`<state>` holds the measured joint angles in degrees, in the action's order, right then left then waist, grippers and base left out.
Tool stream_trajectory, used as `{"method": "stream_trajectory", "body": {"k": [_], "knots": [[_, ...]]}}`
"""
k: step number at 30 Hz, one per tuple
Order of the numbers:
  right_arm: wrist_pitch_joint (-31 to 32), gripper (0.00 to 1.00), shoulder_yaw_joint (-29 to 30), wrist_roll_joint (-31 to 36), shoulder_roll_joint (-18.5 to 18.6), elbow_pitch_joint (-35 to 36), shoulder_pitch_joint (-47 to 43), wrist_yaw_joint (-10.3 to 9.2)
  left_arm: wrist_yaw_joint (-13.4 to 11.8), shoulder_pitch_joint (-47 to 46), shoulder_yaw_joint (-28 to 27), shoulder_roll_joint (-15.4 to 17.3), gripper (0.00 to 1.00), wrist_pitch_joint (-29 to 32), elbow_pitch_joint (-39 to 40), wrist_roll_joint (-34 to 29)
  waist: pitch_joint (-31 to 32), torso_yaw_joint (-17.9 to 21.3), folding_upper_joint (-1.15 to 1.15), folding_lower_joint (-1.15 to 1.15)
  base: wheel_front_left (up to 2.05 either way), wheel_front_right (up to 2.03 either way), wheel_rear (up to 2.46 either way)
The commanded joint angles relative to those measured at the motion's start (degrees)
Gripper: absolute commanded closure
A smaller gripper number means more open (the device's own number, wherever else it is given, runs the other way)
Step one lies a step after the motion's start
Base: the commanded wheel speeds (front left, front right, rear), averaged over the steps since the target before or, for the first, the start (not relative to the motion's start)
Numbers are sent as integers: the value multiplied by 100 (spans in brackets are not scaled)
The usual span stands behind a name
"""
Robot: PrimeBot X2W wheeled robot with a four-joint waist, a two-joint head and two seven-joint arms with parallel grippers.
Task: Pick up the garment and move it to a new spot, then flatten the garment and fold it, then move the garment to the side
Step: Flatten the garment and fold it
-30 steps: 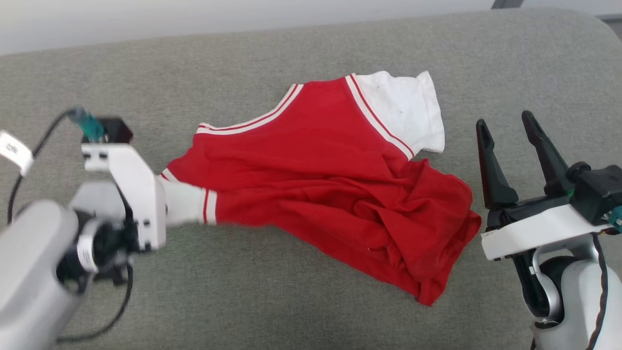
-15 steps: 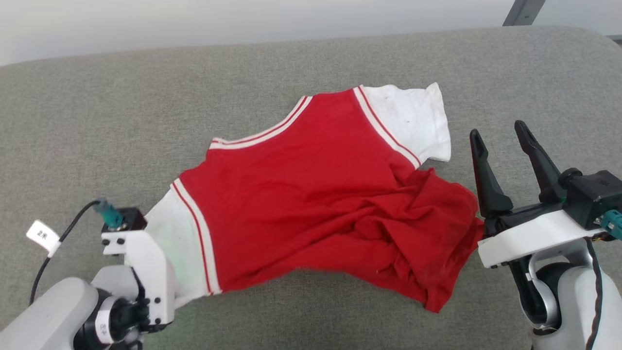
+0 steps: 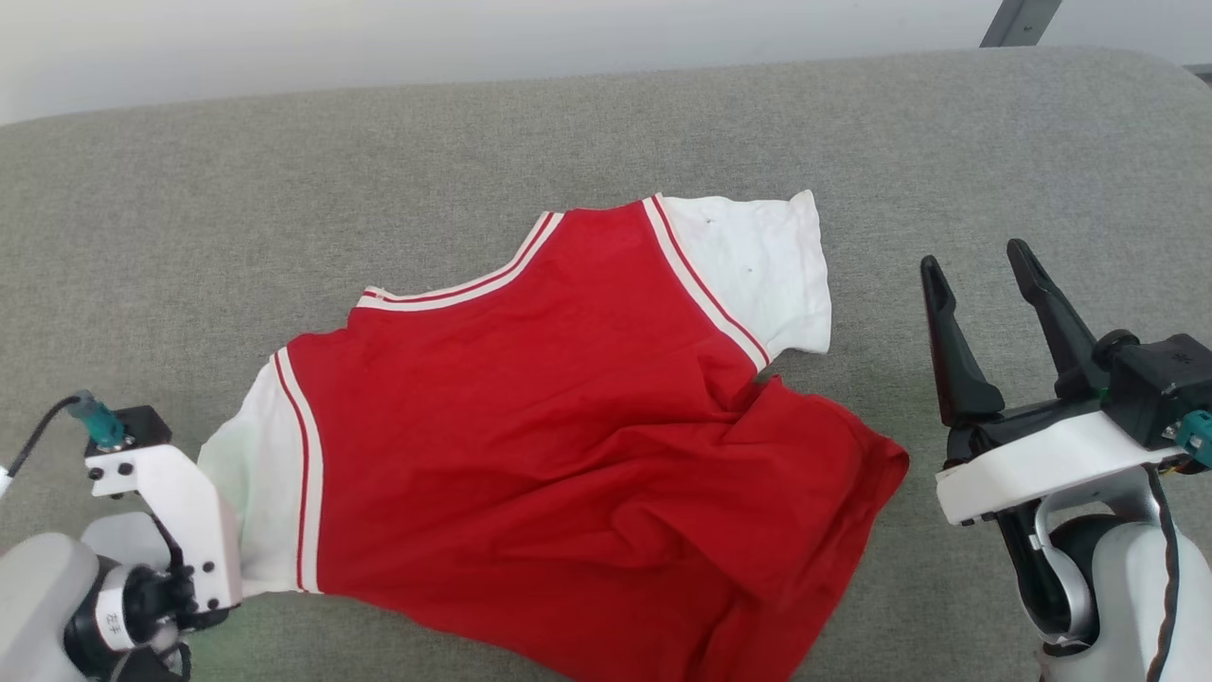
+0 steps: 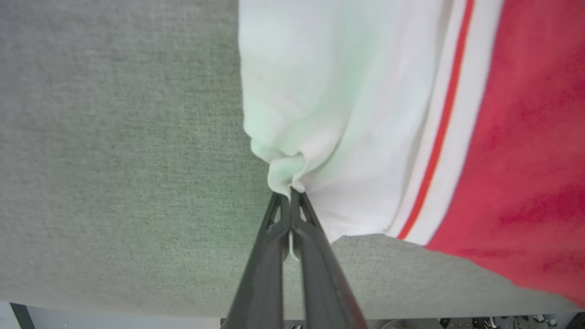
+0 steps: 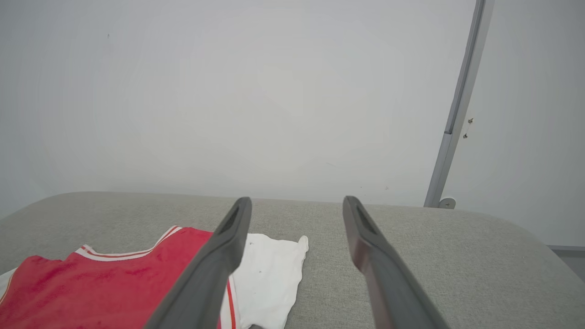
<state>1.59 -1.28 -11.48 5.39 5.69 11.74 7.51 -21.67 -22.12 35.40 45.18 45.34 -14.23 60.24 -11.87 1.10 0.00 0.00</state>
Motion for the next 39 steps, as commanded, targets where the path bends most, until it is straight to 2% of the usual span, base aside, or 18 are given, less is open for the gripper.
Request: {"method": "stream_trajectory", "body": {"k": [1,3,4,5,11,14,19,26,31,36,37,38,39], "knots": [[24,0,12,11,-14,37,7,-3,54,-104,-60,26,100,-50,-115,27,-7,-2,0,0,0,0,0],[31,0,10,9,-18,52,13,-4,161,-182,-122,60,15,-132,-114,23,-24,-5,0,0,0,0,0],[31,0,10,9,-18,52,13,-4,161,-182,-122,60,15,-132,-114,23,-24,-5,0,0,0,0,0],[35,0,14,13,-14,61,16,-4,201,-213,-162,71,0,-143,-111,78,-32,-12,0,0,0,0,0],[46,0,2,4,37,107,61,-4,160,-462,-360,345,0,10,6,111,-93,-37,0,0,0,0,0],[67,0,-19,-7,64,141,95,-3,215,-623,-404,435,0,-4,18,66,-160,-24,0,0,0,0,0],[99,0,-55,8,78,220,171,-4,420,-913,-432,274,0,-107,-273,72,-311,27,0,0,0,0,0],[144,0,-133,-11,106,271,311,-4,745,-1290,-404,-30,0,-269,-1100,64,-548,160,0,0,0,0,0],[185,0,-201,-56,136,253,374,-4,855,-1401,-296,-221,0,-398,-1828,-37,-625,213,0,0,0,0,0],[292,0,-324,-147,223,189,417,-3,887,-1266,-153,-546,0,43,-2408,197,-625,193,0,0,0,0,0],[310,0,-355,-170,248,176,438,-3,938,-1250,-105,-608,65,145,-2453,224,-619,179,0,0,0,0,0],[344,0,-367,-199,272,160,452,-3,977,-1251,-104,-687,100,196,-2494,293,-610,150,0,0,0,0,0],[382,0,-401,-236,322,134,475,-4,1020,-1252,-105,-749,100,241,-2528,322,-605,127,0,0,0,0,0]]}}
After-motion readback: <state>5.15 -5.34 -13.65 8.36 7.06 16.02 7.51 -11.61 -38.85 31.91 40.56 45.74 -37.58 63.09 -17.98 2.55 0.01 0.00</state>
